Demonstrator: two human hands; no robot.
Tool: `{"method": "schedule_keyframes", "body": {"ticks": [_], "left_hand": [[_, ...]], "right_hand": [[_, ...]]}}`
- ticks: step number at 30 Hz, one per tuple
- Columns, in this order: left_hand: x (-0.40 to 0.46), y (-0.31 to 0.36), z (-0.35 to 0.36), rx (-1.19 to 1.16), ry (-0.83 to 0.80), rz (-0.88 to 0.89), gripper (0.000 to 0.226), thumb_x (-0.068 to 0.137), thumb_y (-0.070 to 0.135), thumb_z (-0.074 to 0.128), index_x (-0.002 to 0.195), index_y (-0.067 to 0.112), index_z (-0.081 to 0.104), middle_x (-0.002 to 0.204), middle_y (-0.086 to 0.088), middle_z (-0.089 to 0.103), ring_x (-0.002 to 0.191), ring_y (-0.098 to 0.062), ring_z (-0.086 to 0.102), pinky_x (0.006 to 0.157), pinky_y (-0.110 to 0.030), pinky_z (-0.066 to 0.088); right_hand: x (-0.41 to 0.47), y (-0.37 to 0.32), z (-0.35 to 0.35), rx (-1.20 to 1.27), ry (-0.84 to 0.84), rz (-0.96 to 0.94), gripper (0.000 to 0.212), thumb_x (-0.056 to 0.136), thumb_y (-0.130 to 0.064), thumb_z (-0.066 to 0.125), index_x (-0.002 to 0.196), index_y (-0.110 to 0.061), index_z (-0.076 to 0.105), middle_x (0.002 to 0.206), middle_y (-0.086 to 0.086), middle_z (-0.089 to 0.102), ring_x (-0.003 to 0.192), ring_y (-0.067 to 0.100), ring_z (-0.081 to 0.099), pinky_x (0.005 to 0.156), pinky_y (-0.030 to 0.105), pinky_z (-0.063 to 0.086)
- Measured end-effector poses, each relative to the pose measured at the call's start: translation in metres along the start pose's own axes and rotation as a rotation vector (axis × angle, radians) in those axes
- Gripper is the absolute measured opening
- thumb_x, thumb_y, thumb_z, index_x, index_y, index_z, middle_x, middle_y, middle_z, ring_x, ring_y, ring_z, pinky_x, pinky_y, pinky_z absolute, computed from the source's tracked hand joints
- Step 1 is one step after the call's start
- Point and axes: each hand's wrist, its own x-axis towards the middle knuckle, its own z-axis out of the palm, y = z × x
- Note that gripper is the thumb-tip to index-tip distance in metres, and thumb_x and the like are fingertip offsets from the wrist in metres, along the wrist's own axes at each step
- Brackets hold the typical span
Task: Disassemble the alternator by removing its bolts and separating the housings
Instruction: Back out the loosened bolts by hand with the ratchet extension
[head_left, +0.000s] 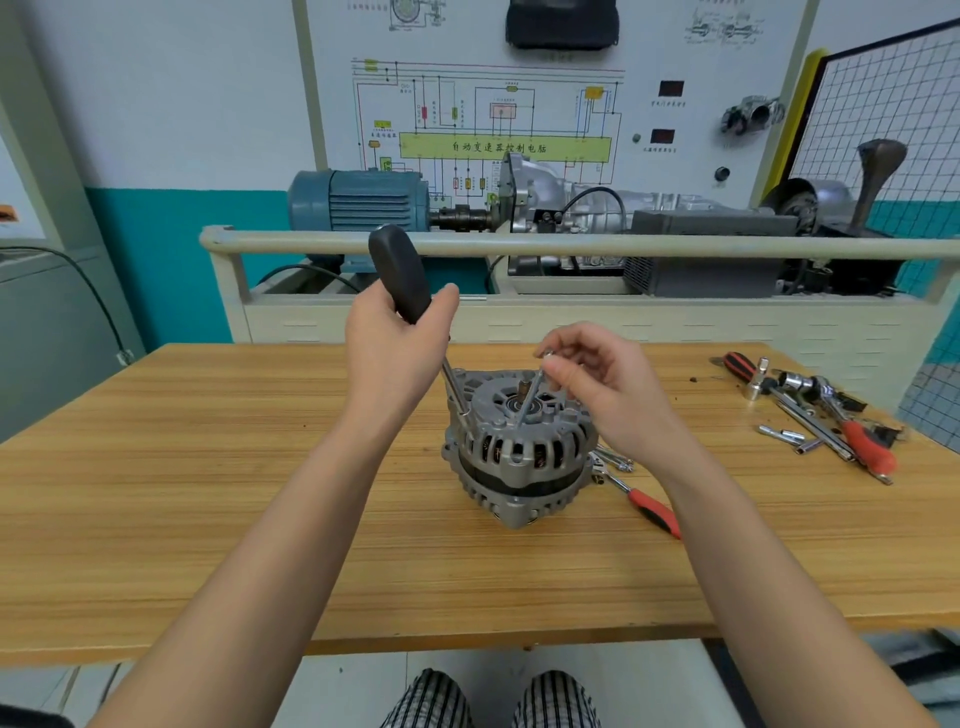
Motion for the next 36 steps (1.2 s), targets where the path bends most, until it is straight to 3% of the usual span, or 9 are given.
{"method": "schedule_keyframes", "body": {"ticks": [3, 5, 8, 16, 18, 21, 24, 30, 36], "left_hand": [[-0.008, 0.001, 0.006, -0.077, -0.128, -0.104, 0.032, 0.091, 0.031, 0.063, 0.075, 0.006, 0.053, 0.055, 0.004, 0.052, 0.051, -0.009, 0.059, 0.053, -0.026, 0.05], [-0.018, 0.002, 0.015, -0.142, -0.234, -0.162, 0.032, 0.094, 0.031, 0.059, 0.07, 0.01, 0.054, 0.055, -0.001, 0.057, 0.051, -0.016, 0.063, 0.052, -0.026, 0.05], [-0.034, 0.006, 0.036, -0.199, -0.349, -0.168, 0.034, 0.097, 0.029, 0.056, 0.068, 0.012, 0.05, 0.049, -0.003, 0.055, 0.044, -0.015, 0.056, 0.045, -0.023, 0.045], [-0.065, 0.011, 0.112, -0.385, -0.591, -0.437, 0.03, 0.099, 0.03, 0.052, 0.077, 0.014, 0.04, 0.047, 0.005, 0.038, 0.041, -0.011, 0.037, 0.042, -0.022, 0.036], [-0.067, 0.011, 0.127, -0.388, -0.604, -0.463, 0.027, 0.099, 0.029, 0.049, 0.079, 0.013, 0.04, 0.047, 0.004, 0.039, 0.041, -0.011, 0.037, 0.044, -0.024, 0.036], [-0.057, 0.01, 0.141, -0.419, -0.626, -0.552, 0.023, 0.098, 0.031, 0.043, 0.085, 0.013, 0.043, 0.048, 0.003, 0.043, 0.043, -0.013, 0.04, 0.045, -0.024, 0.038], [-0.044, 0.009, 0.151, -0.469, -0.65, -0.649, 0.026, 0.098, 0.032, 0.034, 0.087, 0.01, 0.041, 0.049, 0.0, 0.044, 0.041, -0.014, 0.043, 0.043, -0.02, 0.04], [-0.036, -0.002, 0.164, -0.466, -0.61, -0.675, 0.034, 0.1, 0.03, 0.033, 0.12, 0.003, 0.038, 0.056, -0.004, 0.049, 0.044, -0.016, 0.047, 0.047, -0.025, 0.044], [-0.024, 0.003, 0.144, -0.654, -0.472, -0.622, 0.014, 0.103, 0.025, 0.034, 0.104, 0.011, 0.038, 0.055, 0.003, 0.05, 0.041, -0.011, 0.042, 0.044, -0.021, 0.04]], "right_hand": [[-0.004, -0.003, -0.008, 0.06, 0.082, 0.004, 0.019, 0.09, -0.001, 0.059, 0.09, -0.019, 0.061, 0.082, 0.003, 0.062, 0.073, 0.008, 0.061, 0.066, 0.018, 0.05], [-0.008, -0.001, -0.015, 0.051, 0.168, 0.031, 0.017, 0.088, 0.0, 0.062, 0.087, -0.016, 0.062, 0.081, 0.008, 0.064, 0.074, 0.015, 0.063, 0.068, 0.026, 0.054], [-0.022, 0.01, -0.034, 0.016, 0.328, 0.124, 0.016, 0.084, 0.0, 0.069, 0.081, -0.015, 0.062, 0.08, 0.019, 0.067, 0.076, 0.03, 0.066, 0.069, 0.035, 0.057], [-0.063, 0.091, -0.084, -0.242, 0.387, 0.463, 0.017, 0.079, -0.002, 0.075, 0.074, -0.014, 0.065, 0.069, 0.006, 0.068, 0.062, 0.014, 0.065, 0.062, 0.025, 0.056], [-0.067, 0.119, -0.087, -0.274, 0.351, 0.543, 0.019, 0.078, -0.003, 0.076, 0.073, -0.017, 0.064, 0.071, 0.004, 0.067, 0.07, 0.02, 0.065, 0.069, 0.032, 0.056], [-0.066, 0.155, -0.083, -0.335, 0.328, 0.605, 0.023, 0.076, -0.004, 0.078, 0.071, -0.021, 0.063, 0.073, -0.004, 0.066, 0.076, 0.016, 0.064, 0.071, 0.025, 0.052], [-0.06, 0.177, -0.076, -0.389, 0.284, 0.624, 0.018, 0.074, -0.004, 0.079, 0.075, -0.017, 0.067, 0.081, 0.002, 0.07, 0.076, 0.013, 0.063, 0.074, 0.024, 0.051], [-0.058, 0.19, -0.07, -0.45, 0.157, 0.569, 0.014, 0.075, -0.005, 0.079, 0.083, -0.016, 0.074, 0.078, -0.007, 0.067, 0.076, 0.008, 0.06, 0.073, 0.019, 0.046], [-0.056, 0.185, -0.071, -0.436, 0.075, 0.584, 0.02, 0.081, -0.013, 0.076, 0.1, -0.019, 0.074, 0.088, -0.015, 0.063, 0.082, 0.003, 0.057, 0.068, 0.01, 0.041]]}}
